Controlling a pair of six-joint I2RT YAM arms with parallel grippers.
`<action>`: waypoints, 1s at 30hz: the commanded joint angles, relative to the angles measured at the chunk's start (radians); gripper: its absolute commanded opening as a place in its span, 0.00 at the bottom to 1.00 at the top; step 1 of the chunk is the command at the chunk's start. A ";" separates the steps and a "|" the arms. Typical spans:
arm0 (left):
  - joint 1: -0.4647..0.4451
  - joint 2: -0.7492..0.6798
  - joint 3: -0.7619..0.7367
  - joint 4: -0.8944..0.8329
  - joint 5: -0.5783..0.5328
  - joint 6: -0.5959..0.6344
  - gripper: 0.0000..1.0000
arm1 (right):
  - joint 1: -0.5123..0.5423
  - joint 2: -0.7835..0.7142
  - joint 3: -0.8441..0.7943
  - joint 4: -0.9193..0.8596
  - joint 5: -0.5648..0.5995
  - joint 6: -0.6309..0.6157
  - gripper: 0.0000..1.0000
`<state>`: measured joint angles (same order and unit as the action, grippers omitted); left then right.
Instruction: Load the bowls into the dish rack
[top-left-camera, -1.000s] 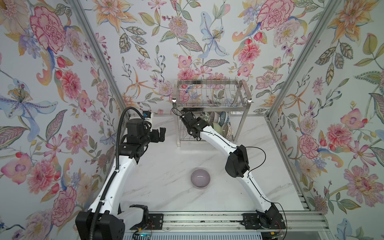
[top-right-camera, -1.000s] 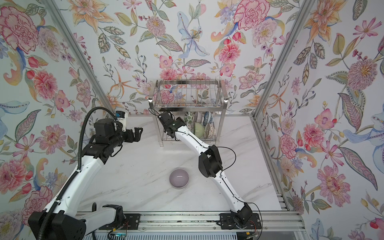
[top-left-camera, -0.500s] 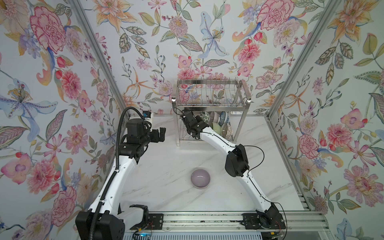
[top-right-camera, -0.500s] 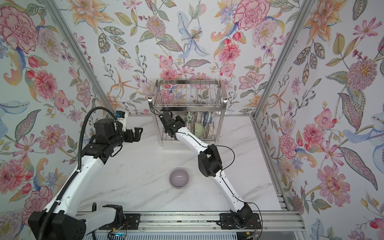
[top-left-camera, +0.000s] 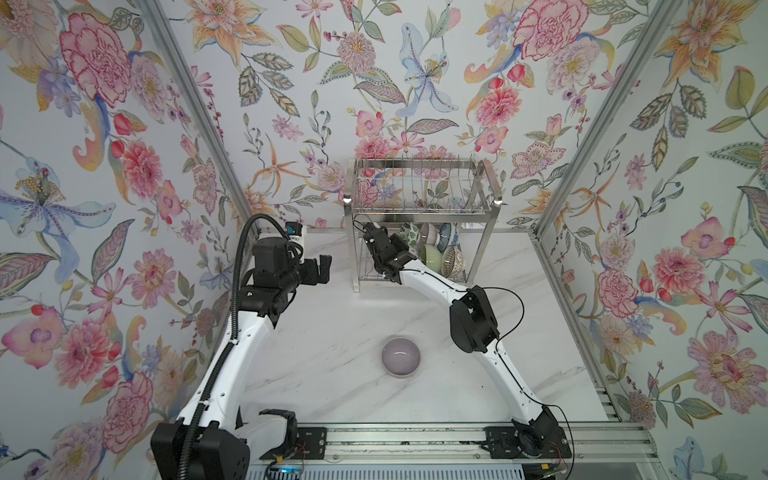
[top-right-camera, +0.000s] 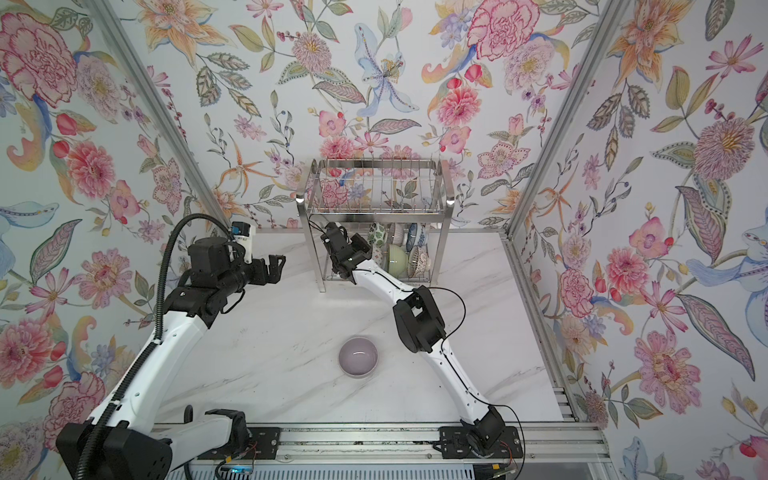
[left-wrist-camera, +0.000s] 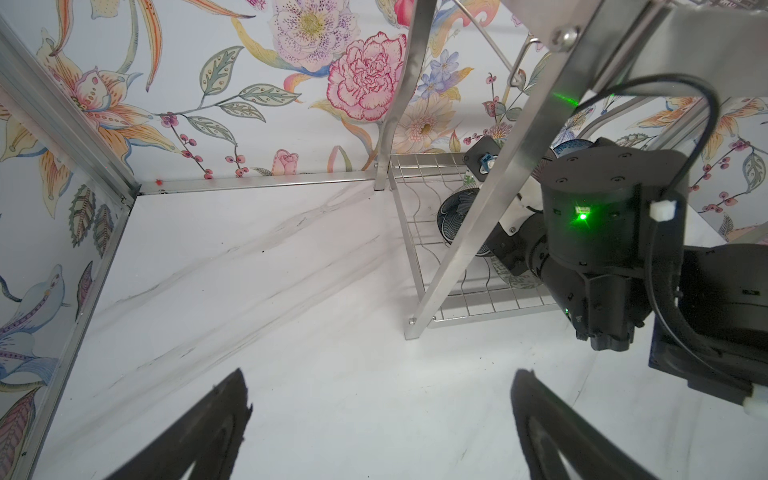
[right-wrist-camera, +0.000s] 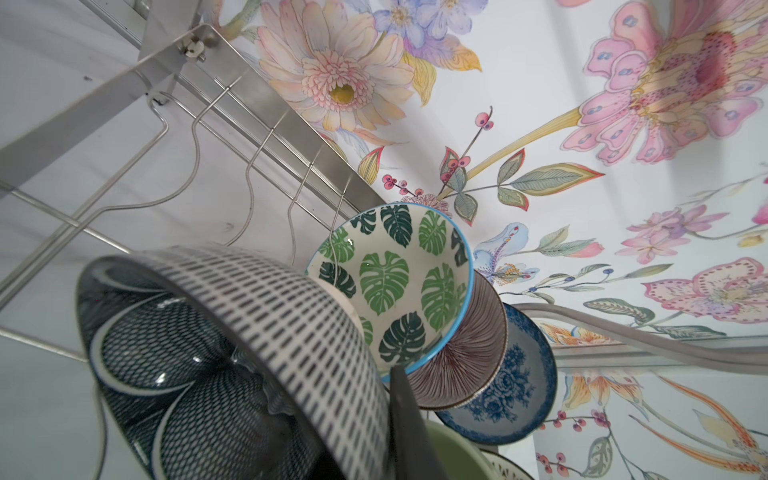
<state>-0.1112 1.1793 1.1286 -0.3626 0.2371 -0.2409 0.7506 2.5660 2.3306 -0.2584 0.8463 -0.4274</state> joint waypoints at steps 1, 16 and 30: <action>0.010 -0.009 0.005 -0.006 0.025 0.025 0.99 | 0.010 -0.019 0.006 0.142 0.039 -0.046 0.00; 0.011 -0.007 -0.006 0.004 0.040 0.020 0.99 | 0.006 0.067 0.009 0.423 0.116 -0.202 0.00; 0.010 -0.005 -0.007 0.003 0.044 0.022 0.99 | -0.014 0.139 0.092 0.480 0.106 -0.222 0.00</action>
<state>-0.1112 1.1793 1.1282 -0.3626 0.2592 -0.2379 0.7437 2.6934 2.3703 0.1375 0.9390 -0.6472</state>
